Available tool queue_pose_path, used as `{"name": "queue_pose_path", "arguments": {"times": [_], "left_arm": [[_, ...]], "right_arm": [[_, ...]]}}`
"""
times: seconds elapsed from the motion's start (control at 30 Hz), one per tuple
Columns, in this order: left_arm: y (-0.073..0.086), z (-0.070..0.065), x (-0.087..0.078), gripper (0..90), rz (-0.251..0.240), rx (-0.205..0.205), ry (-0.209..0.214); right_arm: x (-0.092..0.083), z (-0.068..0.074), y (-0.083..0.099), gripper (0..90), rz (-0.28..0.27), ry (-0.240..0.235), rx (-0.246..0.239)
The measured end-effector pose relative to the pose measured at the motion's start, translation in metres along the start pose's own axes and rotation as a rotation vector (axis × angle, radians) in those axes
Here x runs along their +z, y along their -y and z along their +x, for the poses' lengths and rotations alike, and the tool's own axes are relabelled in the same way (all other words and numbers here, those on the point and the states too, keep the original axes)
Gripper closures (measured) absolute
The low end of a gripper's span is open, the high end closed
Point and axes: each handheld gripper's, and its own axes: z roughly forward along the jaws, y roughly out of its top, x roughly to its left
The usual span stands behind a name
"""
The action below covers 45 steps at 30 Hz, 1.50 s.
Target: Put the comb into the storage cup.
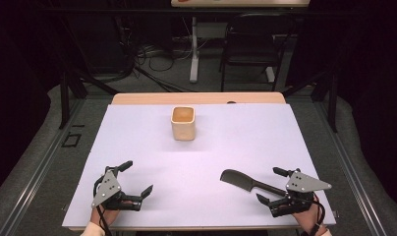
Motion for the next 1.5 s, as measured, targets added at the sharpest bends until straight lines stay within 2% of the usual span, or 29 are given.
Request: {"name": "queue_pose_path", "arguments": {"times": [0.2, 0.4, 0.6, 0.77, 0.97, 1.0, 1.17, 1.27, 1.5], "left_arm": [[0.0, 0.0, -0.001, 0.0, -0.002, -0.001, -0.003], [0.0, 0.0, -0.001, 0.0, -0.007, 0.001, -0.002], [0.0, 0.0, -0.001, 0.0, -0.004, -0.001, -0.004], [0.0, 0.001, -0.001, 0.0, -0.005, -0.006, -0.01], [0.0, 0.001, -0.001, 0.0, -0.008, -0.005, -0.013], [0.0, 0.001, -0.001, 0.0, -0.009, -0.003, -0.013], [0.0, 0.002, -0.001, 0.0, -0.008, -0.007, -0.014], [0.0, 0.002, -0.001, 0.0, -0.009, -0.008, -0.015], [0.0, 0.002, -0.001, 0.0, -0.01, -0.008, -0.014]], "right_arm": [[0.003, -0.001, -0.003, 0.0, 0.051, -0.012, 0.017], [0.008, -0.002, -0.005, 0.0, 0.104, -0.02, 0.01], [0.009, -0.005, -0.01, 0.0, 0.13, -0.031, 0.008], [0.01, -0.009, -0.017, 0.0, 0.215, -0.039, -0.011], [0.014, -0.012, -0.024, 0.0, 0.262, -0.047, -0.023], [0.016, -0.014, -0.026, 0.0, 0.29, -0.052, -0.03], [0.019, -0.018, -0.029, 0.0, 0.342, -0.059, -0.029], [0.024, -0.02, -0.031, 0.0, 0.395, -0.068, -0.04], [0.03, -0.022, -0.033, 0.0, 0.462, -0.077, -0.06]]}}
